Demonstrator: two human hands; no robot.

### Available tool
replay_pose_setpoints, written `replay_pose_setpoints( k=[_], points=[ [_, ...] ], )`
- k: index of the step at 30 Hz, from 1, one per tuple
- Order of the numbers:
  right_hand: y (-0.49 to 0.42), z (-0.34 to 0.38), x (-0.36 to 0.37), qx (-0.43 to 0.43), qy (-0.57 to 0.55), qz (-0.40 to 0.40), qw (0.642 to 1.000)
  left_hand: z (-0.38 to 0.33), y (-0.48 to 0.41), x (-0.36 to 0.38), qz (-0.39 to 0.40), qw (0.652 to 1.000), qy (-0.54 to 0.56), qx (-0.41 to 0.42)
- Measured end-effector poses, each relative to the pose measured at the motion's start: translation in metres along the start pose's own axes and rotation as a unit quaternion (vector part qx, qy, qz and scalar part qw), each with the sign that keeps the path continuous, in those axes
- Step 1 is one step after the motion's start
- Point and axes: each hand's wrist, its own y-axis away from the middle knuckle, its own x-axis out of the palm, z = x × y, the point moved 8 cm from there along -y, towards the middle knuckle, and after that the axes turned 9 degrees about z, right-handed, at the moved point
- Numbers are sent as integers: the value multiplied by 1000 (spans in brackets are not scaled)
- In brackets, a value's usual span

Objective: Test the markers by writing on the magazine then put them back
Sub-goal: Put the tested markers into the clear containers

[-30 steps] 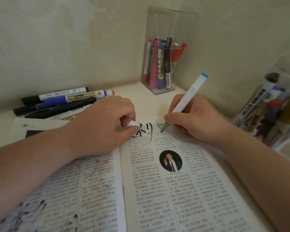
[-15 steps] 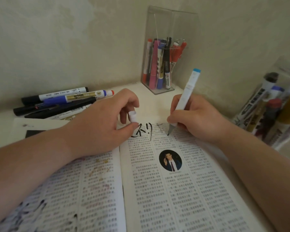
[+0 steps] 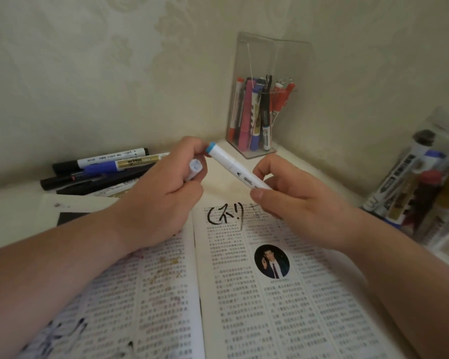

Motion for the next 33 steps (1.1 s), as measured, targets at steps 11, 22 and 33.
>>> replay_pose_setpoints(
  k=[11,22,33],
  points=[
    [8,1,-35,-121,-335,-18,934,-7,-2,2,16,995,-87,41],
    [-6,22,6,-110,-310,-73,942,-26,-4,18,53,983,-161,78],
    [-1,-26,-26,101,-125,-119,980,-14,4,19,71,987,-137,46]
  ],
)
